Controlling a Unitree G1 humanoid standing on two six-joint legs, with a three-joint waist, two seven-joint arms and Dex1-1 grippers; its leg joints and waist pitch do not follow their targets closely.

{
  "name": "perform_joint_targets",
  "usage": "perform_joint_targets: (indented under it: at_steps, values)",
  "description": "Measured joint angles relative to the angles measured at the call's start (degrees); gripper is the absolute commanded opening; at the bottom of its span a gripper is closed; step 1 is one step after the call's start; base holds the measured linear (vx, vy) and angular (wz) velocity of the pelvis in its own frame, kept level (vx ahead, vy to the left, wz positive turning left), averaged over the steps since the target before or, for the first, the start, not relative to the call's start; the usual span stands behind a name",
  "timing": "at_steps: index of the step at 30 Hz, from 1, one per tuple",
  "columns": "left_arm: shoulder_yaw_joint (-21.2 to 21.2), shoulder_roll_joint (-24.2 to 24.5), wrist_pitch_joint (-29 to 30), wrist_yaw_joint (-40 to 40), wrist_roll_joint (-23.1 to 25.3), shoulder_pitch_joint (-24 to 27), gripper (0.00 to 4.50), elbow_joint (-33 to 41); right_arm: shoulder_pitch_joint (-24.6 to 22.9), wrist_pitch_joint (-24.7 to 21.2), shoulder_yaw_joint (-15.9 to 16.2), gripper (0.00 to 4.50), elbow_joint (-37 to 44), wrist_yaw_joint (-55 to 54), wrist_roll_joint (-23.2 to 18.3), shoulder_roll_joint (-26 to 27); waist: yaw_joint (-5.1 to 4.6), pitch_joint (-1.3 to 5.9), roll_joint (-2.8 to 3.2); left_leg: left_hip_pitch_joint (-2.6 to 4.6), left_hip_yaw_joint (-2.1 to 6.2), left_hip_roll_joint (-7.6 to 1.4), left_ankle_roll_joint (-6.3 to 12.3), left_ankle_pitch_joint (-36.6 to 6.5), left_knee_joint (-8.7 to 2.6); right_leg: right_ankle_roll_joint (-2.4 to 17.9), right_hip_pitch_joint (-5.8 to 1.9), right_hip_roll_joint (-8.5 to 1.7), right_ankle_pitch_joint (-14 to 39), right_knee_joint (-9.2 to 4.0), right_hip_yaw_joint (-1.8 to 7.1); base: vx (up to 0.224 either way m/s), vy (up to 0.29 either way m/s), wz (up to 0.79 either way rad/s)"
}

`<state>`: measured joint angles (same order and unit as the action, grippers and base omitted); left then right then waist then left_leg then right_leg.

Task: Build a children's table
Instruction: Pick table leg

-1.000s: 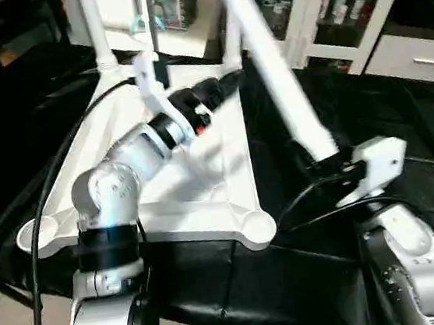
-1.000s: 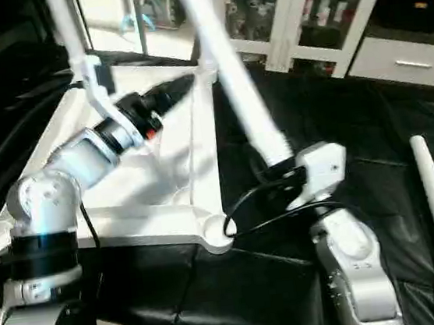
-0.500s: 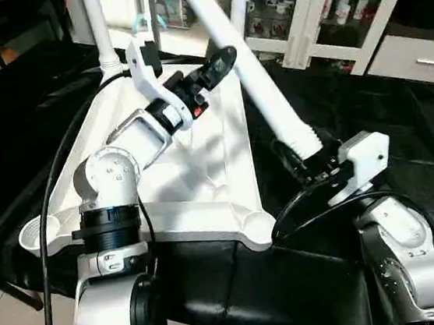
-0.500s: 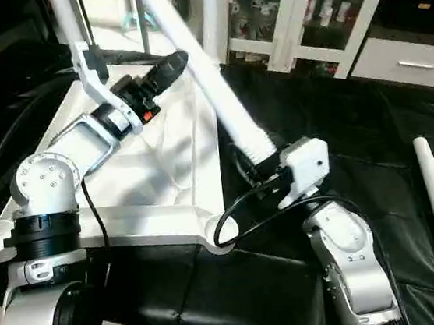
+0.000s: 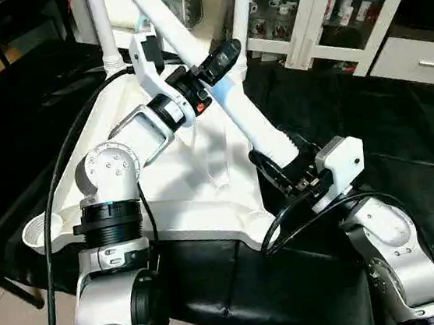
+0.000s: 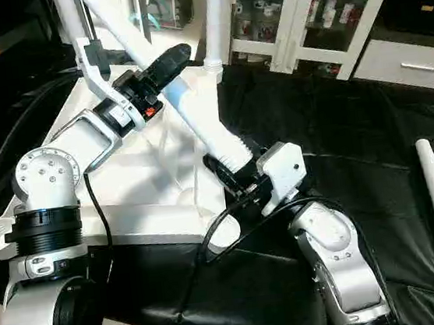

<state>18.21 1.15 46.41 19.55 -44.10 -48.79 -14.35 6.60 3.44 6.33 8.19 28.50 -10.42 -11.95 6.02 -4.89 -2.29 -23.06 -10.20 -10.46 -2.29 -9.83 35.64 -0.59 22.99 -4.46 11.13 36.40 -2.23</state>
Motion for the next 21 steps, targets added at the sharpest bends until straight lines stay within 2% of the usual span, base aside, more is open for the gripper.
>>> perform_joint_targets:
  at_steps: [8, 10, 11, 14, 15, 19, 21]
  values:
    - [1.08, 0.0, 0.27, -0.06, -1.32, -0.75, 3.24, -0.36, 0.14, 0.91, 0.11, 2.73, -0.35, -0.02, -0.02, 0.15, 0.26, 0.01, -0.02, 0.0, 0.0, 0.0, 0.03, 0.02, 0.0, 0.0, -0.01, 0.0, -0.05, -0.04, 0.0, 0.0, 0.0, 0.0]
    - [0.97, 0.58, 1.01, -0.01, -1.31, -0.74, 3.24, -0.33, 0.13, 0.92, 0.28, 2.73, -0.5, -0.01, -0.02, 0.17, 0.31, 0.04, -0.09, 0.0, 0.0, 0.0, 0.04, 0.03, 0.0, -0.01, -0.01, 0.0, -0.05, -0.04, -0.01, 0.0, 0.0, 0.0]
    - [0.93, 1.03, 1.65, 0.0, -1.3, -0.74, 2.94, -0.31, 0.13, 0.92, 0.39, 2.73, -0.54, 0.06, -0.01, 0.17, 0.31, 0.06, -0.13, 0.0, 0.0, 0.0, 0.04, 0.03, 0.0, -0.01, -0.01, 0.0, -0.05, -0.04, -0.01, 0.0, 0.0, 0.0]
    - [0.92, 1.42, 2.45, -0.03, -1.29, -0.73, 2.85, 0.28, 0.13, 0.93, 0.5, 2.73, -0.64, 0.11, -0.01, 0.18, 0.37, 0.1, -0.18, 0.0, 0.0, 0.0, 0.04, 0.03, 0.0, -0.02, -0.03, 0.0, -0.06, -0.08, 0.0, 0.0, 0.0, 0.0]
    - [0.92, 1.44, 2.6, -0.05, -1.29, -0.72, 2.65, 0.47, 0.13, 0.93, 0.5, 2.73, -0.64, 0.11, -0.02, 0.19, 0.41, 0.12, -0.21, -0.01, 0.0, 0.0, 0.04, 0.02, 0.0, -0.02, -0.04, 0.0, -0.06, -0.1, 0.0, 0.0, 0.0, 0.0]
    - [0.95, 1.63, 3.25, -0.35, -1.31, -0.64, 2.42, 0.69, 0.13, 0.93, 0.53, 2.73, -0.64, 0.11, -0.02, 0.19, 0.4, 0.16, -0.28, 0.0, 0.0, 0.01, 0.04, 0.02, 0.0, -0.04, -0.07, 0.0, -0.11, -0.16, 0.0, 0.0, 0.0, 0.0]
    - [0.99, 1.6, 3.41, -0.37, -1.71, -0.57, 2.15, 0.71, 0.13, 0.93, 0.54, 2.73, -0.85, 0.11, -0.02, 0.19, 0.4, 0.18, -0.31, 0.0, 0.0, 0.01, 0.04, 0.03, 0.0, -0.05, -0.07, 0.0, -0.14, -0.17, 0.0, 0.0, 0.0, 0.0]
